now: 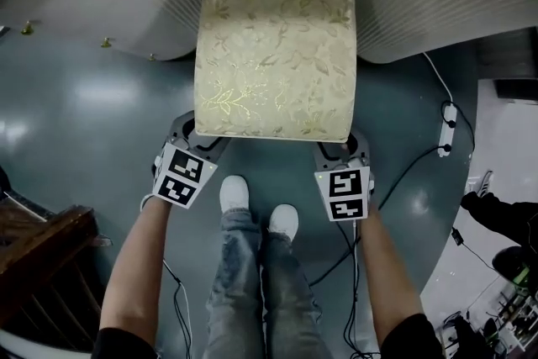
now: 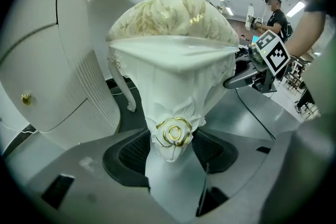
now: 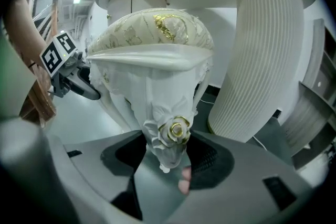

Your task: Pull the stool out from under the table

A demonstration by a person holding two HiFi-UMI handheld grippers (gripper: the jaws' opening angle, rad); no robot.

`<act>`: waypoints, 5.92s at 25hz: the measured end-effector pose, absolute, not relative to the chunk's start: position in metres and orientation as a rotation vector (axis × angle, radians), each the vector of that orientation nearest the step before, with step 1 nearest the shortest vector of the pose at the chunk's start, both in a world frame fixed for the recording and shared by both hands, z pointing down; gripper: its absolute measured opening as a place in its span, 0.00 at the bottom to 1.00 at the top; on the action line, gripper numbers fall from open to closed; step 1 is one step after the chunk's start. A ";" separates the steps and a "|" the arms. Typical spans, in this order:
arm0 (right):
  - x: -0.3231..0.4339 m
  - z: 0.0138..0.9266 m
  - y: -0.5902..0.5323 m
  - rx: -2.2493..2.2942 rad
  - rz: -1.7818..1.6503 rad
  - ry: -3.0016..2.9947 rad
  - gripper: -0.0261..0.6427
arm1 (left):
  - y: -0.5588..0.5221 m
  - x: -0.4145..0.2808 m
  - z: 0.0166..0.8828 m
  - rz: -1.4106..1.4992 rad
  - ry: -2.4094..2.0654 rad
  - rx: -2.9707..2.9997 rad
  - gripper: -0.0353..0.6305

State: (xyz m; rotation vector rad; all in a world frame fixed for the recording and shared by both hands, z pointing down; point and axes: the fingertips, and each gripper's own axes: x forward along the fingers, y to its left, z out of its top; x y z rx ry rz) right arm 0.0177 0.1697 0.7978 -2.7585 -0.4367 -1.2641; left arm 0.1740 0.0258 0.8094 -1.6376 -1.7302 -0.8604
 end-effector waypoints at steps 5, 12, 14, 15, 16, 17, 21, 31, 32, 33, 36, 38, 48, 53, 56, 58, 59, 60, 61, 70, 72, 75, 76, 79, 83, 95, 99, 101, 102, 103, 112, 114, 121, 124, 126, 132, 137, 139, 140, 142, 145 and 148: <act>0.019 0.798 0.171 -2.770 -1.262 -0.418 0.48 | 0.027 0.176 0.811 -0.854 -1.731 -1.650 0.44; 0.019 0.803 0.177 -2.803 -1.279 -0.464 0.48 | 0.034 0.177 0.821 -0.811 -1.779 -1.715 0.43; 0.019 0.805 0.177 -2.802 -1.282 -0.466 0.48 | 0.035 0.177 0.822 -0.805 -1.781 -1.719 0.43; 0.019 0.806 0.177 -2.802 -1.284 -0.465 0.48 | 0.035 0.177 0.822 -0.801 -1.780 -1.720 0.43; 0.019 0.806 0.177 -2.801 -1.285 -0.462 0.48 | 0.034 0.178 0.822 -0.797 -1.779 -1.721 0.43; 0.020 0.807 0.177 -2.800 -1.288 -0.459 0.48 | 0.034 0.178 0.822 -0.795 -1.776 -1.721 0.43; 0.019 0.805 0.176 -2.783 -1.305 -0.444 0.48 | 0.033 0.177 0.818 -0.812 -1.766 -1.716 0.43; 0.017 0.805 0.173 -2.740 -1.358 -0.409 0.48 | 0.027 0.174 0.816 -0.889 -1.755 -1.651 0.43; 0.017 0.803 0.173 -2.733 -1.362 -0.408 0.48 | 0.028 0.174 0.815 -0.895 -1.754 -1.649 0.43; 0.018 0.802 0.174 -2.727 -1.367 -0.407 0.48 | 0.029 0.175 0.813 -0.900 -1.753 -1.645 0.43; 0.017 0.801 0.171 -2.714 -1.374 -0.389 0.48 | 0.026 0.174 0.811 -0.919 -1.744 -1.629 0.43; 0.017 0.801 0.171 -2.713 -1.365 -0.388 0.48 | 0.024 0.173 0.810 -0.923 -1.737 -1.625 0.43; 0.012 0.794 0.166 -2.688 -1.397 -0.351 0.48 | 0.019 0.169 0.804 -0.985 -1.721 -1.611 0.43; 0.002 0.783 0.157 -2.595 -1.480 -0.327 0.48 | 0.012 0.161 0.795 -1.073 -1.719 -1.547 0.43; -0.002 0.775 0.156 -2.550 -1.528 -0.305 0.48 | 0.010 0.157 0.789 -1.137 -1.725 -1.508 0.43; 0.000 0.773 0.157 -2.542 -1.538 -0.299 0.48 | 0.011 0.158 0.788 -1.149 -1.726 -1.497 0.43; 0.000 0.773 0.157 -2.540 -1.540 -0.298 0.48 | 0.011 0.159 0.787 -1.152 -1.726 -1.494 0.43; 0.000 0.772 0.157 -2.538 -1.544 -0.300 0.49 | 0.011 0.159 0.787 -1.154 -1.724 -1.493 0.43; 0.000 0.773 0.157 -2.534 -1.550 -0.303 0.48 | 0.011 0.158 0.787 -1.157 -1.722 -1.493 0.43; -0.002 0.773 0.157 -2.524 -1.570 -0.339 0.49 | 0.009 0.156 0.789 -1.132 -1.722 -1.451 0.43; -0.003 0.772 0.156 -2.513 -1.577 -0.352 0.49 | 0.005 0.156 0.789 -1.131 -1.709 -1.433 0.43; -0.004 0.769 0.156 -2.492 -1.570 -0.377 0.49 | 0.005 0.158 0.784 -1.147 -1.707 -1.465 0.43; -0.006 0.768 0.155 -2.479 -1.565 -0.385 0.49 | 0.004 0.159 0.781 -1.157 -1.702 -1.482 0.43; -0.012 0.760 0.151 -2.454 -1.563 -0.399 0.49 | -0.003 0.160 0.774 -1.194 -1.674 -1.512 0.43; -0.019 0.745 0.143 -2.421 -1.539 -0.410 0.46 | -0.014 0.156 0.763 -1.216 -1.655 -1.524 0.43; -0.026 0.701 0.125 -2.373 -1.486 -0.425 0.32 | -0.021 0.151 0.715 -1.271 -1.607 -1.658 0.25; -0.031 0.686 0.125 -2.373 -1.504 -0.438 0.22 | -0.022 0.147 0.702 -1.287 -1.587 -1.693 0.18; -0.029 0.677 0.127 -2.383 -1.511 -0.446 0.17 | -0.021 0.145 0.694 -1.289 -1.583 -1.699 0.15; -0.028 0.672 0.128 -2.388 -1.510 -0.450 0.14 | -0.022 0.144 0.690 -1.291 -1.579 -1.704 0.14; -0.027 0.668 0.129 -2.391 -1.506 -0.453 0.14 | -0.022 0.144 0.686 -1.292 -1.575 -1.710 0.12; -0.015 0.625 0.132 -2.405 -1.429 -0.433 0.13 | -0.012 0.140 0.648 -1.300 -1.581 -1.740 0.07; -0.015 0.616 0.131 -2.399 -1.421 -0.428 0.13 | -0.006 0.138 0.638 -1.298 -1.600 -1.737 0.07; -0.005 0.580 0.132 -2.393 -1.347 -0.429 0.13 | 0.012 0.138 0.603 -1.288 -1.624 -1.782 0.07; -0.001 0.559 0.136 -2.409 -1.315 -0.454 0.13 | 0.016 0.136 0.586 -1.281 -1.629 -1.788 0.07; 0.002 0.547 0.139 -2.416 -1.296 -0.468 0.13 | 0.018 0.135 0.577 -1.281 -1.634 -1.803 0.07; 0.007 0.515 0.142 -2.402 -1.234 -0.449 0.13 | 0.036 0.131 0.543 -1.295 -1.669 -1.842 0.07; 0.010 0.482 0.151 -2.423 -1.184 -0.479 0.13 | 0.046 0.140 0.508 -1.307 -1.655 -1.946 0.07; 0.009 0.466 0.156 -2.433 -1.160 -0.486 0.13 | 0.048 0.142 0.494 -1.300 -1.647 -1.975 0.07; 0.009 0.457 0.159 -2.440 -1.147 -0.488 0.13 | 0.050 0.142 0.487 -1.283 -1.651 -1.974 0.07; 0.009 0.440 0.166 -2.459 -1.119 -0.499 0.13 | 0.053 0.141 0.473 -1.237 -1.661 -1.972 0.07; 0.008 0.415 0.177 -2.483 -1.075 -0.523 0.13 | 0.061 0.143 0.449 -1.194 -1.685 -2.001 0.07; 0.010 0.389 0.185 -2.513 -1.046 -0.532 0.13 | 0.070 0.143 0.423 -1.150 -1.711 -2.023 0.07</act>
